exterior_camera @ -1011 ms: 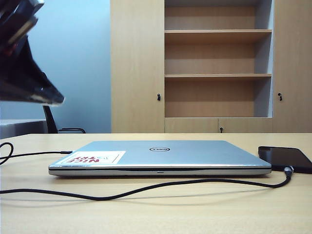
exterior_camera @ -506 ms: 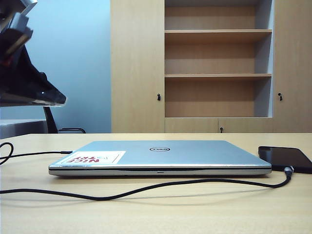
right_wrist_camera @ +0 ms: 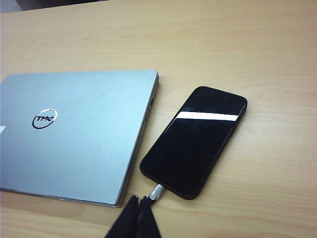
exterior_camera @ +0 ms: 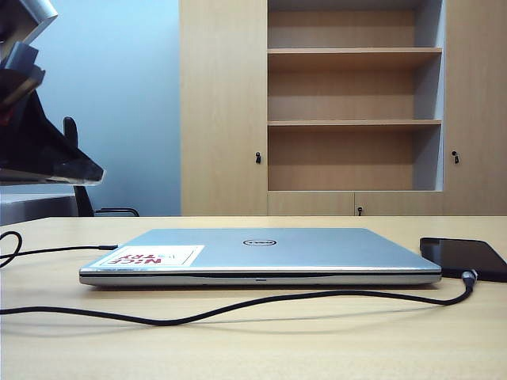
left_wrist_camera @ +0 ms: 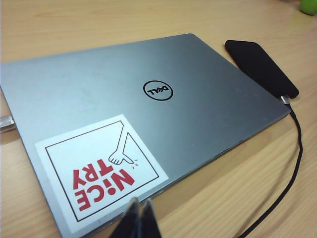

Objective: Pick up the charging cable and the phone, plug the charging cable into the charging port on the phone, and finally place them back on the table.

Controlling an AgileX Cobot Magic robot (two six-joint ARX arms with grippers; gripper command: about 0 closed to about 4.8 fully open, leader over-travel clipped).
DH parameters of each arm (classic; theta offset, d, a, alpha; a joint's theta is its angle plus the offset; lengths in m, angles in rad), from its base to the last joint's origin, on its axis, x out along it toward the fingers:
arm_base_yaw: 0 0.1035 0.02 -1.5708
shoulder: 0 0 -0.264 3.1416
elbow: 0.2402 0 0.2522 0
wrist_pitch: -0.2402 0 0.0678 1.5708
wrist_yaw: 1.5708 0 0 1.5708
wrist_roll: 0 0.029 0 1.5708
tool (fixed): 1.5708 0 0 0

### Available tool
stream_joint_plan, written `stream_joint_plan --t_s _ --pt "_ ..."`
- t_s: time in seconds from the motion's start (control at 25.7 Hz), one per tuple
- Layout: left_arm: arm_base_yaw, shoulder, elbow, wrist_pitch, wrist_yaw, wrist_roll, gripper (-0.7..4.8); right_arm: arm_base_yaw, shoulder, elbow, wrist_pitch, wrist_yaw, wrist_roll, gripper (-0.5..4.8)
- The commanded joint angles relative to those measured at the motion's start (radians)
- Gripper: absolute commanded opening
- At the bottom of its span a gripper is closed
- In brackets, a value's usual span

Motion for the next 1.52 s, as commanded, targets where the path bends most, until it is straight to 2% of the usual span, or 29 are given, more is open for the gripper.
stream_joint_plan --t_s 0.04,0.31,0.47,0.7,0.97,1.17,1.28,1.52 --pt "0.034 -0.165 -0.017 0.014 0.001 0.016 -0.05 0.000 -0.002 0.003 0.018 0.003 0.000 -0.01" --pt "0.209 -0.354 -0.029 -0.049 0.001 0.015 -0.05 0.005 -0.003 0.003 0.018 -0.008 0.000 -0.01" --pt "0.393 -0.485 -0.050 -0.129 0.001 0.028 -0.05 0.004 -0.005 0.003 0.018 0.014 0.000 -0.01" --pt "0.494 -0.634 -0.117 -0.152 0.001 0.027 -0.05 0.003 -0.005 0.003 0.018 0.026 0.000 -0.01" --pt "0.548 -0.757 -0.166 -0.232 0.001 0.027 -0.05 0.003 -0.005 0.003 0.018 0.026 0.000 -0.01" --pt "0.547 -0.754 -0.174 -0.237 0.001 0.036 -0.05 0.003 -0.007 0.003 0.018 0.026 0.000 -0.01" --pt "0.546 -0.754 -0.174 -0.237 0.001 0.077 -0.05 0.003 -0.007 0.003 0.018 0.026 0.000 -0.01" --pt "0.546 -0.754 -0.174 -0.237 0.001 0.079 -0.05 0.003 -0.007 0.003 0.018 0.026 0.000 -0.01"
